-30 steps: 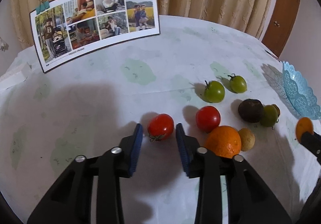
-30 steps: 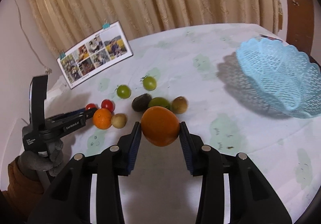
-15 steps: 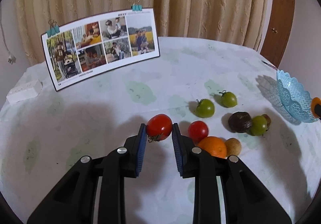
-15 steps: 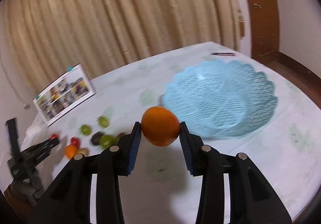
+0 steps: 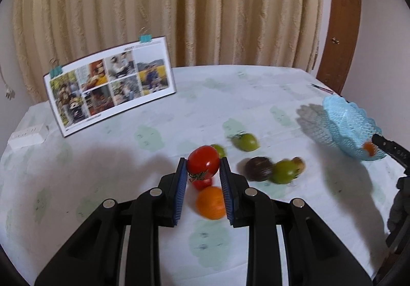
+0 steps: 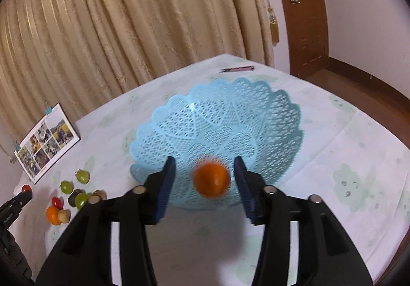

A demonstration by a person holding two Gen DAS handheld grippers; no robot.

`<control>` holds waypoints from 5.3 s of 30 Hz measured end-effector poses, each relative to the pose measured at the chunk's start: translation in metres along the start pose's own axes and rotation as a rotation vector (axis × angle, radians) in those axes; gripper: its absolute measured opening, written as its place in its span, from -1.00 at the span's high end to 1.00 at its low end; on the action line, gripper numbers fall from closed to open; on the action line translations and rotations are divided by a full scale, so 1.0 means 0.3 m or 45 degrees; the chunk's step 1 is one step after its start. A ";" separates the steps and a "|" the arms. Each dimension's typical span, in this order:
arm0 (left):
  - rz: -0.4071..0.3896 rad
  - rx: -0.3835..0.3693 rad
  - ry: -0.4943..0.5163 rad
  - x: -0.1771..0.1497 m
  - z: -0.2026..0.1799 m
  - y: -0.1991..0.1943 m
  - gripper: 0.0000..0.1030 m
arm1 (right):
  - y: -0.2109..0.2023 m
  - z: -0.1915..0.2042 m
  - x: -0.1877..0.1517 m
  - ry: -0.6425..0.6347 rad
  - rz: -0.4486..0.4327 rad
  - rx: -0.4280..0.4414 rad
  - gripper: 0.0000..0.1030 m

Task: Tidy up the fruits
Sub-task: 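Carry the orange into the blue basket and open the right tool while the left tool lifts the tomato, then lower the red tomato into the blue basket and open the left tool, then move the left tool back and grasp the large green tomato, then grasp the small green tomato with the right tool while the left tool holds its tomato, then carry the small green tomato into the basket and open the right tool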

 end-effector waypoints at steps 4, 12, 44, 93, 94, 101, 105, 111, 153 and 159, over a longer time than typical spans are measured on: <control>-0.017 -0.030 0.033 0.028 -0.090 -0.026 0.49 | -0.044 -0.039 0.004 0.007 -0.066 -0.021 -0.09; -0.034 -0.154 0.140 0.079 -0.369 -0.057 0.49 | -0.123 -0.103 0.014 -0.009 -0.166 -0.055 -0.10; 0.038 -0.351 0.170 0.160 -0.743 0.003 -0.59 | -0.130 -0.136 -0.012 0.016 -0.172 -0.022 -0.29; 0.422 -0.069 -0.059 -0.059 -0.096 0.401 0.39 | 0.053 0.344 -0.170 -0.263 0.099 0.162 -0.45; 0.421 -0.078 -0.062 -0.055 -0.096 0.398 0.40 | 0.062 0.353 -0.173 -0.261 0.111 0.173 -0.45; 0.322 -0.074 -0.108 0.023 -0.050 0.333 0.41 | 0.122 0.441 -0.169 -0.297 0.184 0.239 -0.45; 0.257 -0.079 -0.144 0.082 -0.017 0.282 0.41 | 0.197 0.511 -0.172 -0.318 0.275 0.299 -0.45; 0.141 -0.066 -0.175 0.162 0.029 0.192 0.41 | 0.353 0.648 -0.219 -0.349 0.441 0.388 -0.45; -0.007 -0.087 -0.211 0.244 0.066 0.074 0.40 | 0.288 0.408 0.063 -0.249 0.275 0.166 0.44; -0.023 -0.102 -0.198 0.248 0.048 0.053 0.41 | 0.228 0.270 0.101 -0.178 0.240 0.089 0.44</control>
Point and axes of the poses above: each gripper's, at about its wrist camera, not at the fingertips, and y roughly the way its jaws point, z to its left, x to its top, the point moved 10 cm from there along y, roughly the way its jaws point, and after that the axes turned 14 degrees about x, right-handed, at the moved point
